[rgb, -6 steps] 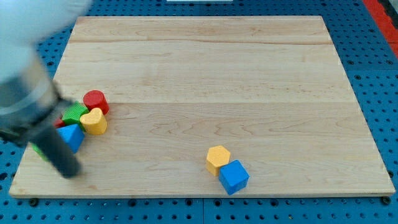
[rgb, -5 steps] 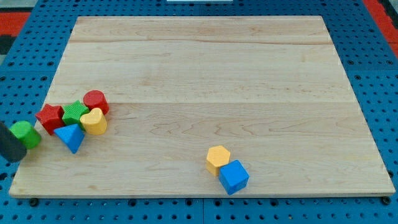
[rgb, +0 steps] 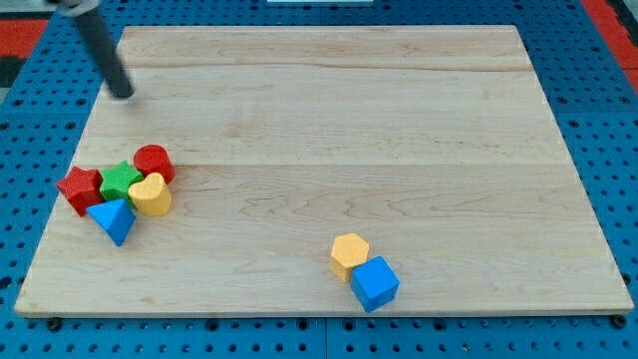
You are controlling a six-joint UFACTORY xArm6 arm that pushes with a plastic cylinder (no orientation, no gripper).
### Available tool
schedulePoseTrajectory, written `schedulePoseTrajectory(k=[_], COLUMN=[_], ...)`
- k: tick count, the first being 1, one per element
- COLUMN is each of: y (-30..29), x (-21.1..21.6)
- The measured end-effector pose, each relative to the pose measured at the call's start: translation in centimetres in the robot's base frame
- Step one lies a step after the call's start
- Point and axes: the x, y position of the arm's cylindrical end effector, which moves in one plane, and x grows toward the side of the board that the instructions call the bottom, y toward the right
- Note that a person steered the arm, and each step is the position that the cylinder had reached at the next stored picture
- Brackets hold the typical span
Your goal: Push the green star to the bottom of the red circle
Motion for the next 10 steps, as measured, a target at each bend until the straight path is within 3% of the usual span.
schedulePoseTrajectory(k=[1,3,4,6,8,9,10], y=[-2.3,-2.6,-2.8,-6.1,2.1,2.9,8.1], x=[0.5,13.9,16.7,19.4,20.1,19.1,16.2])
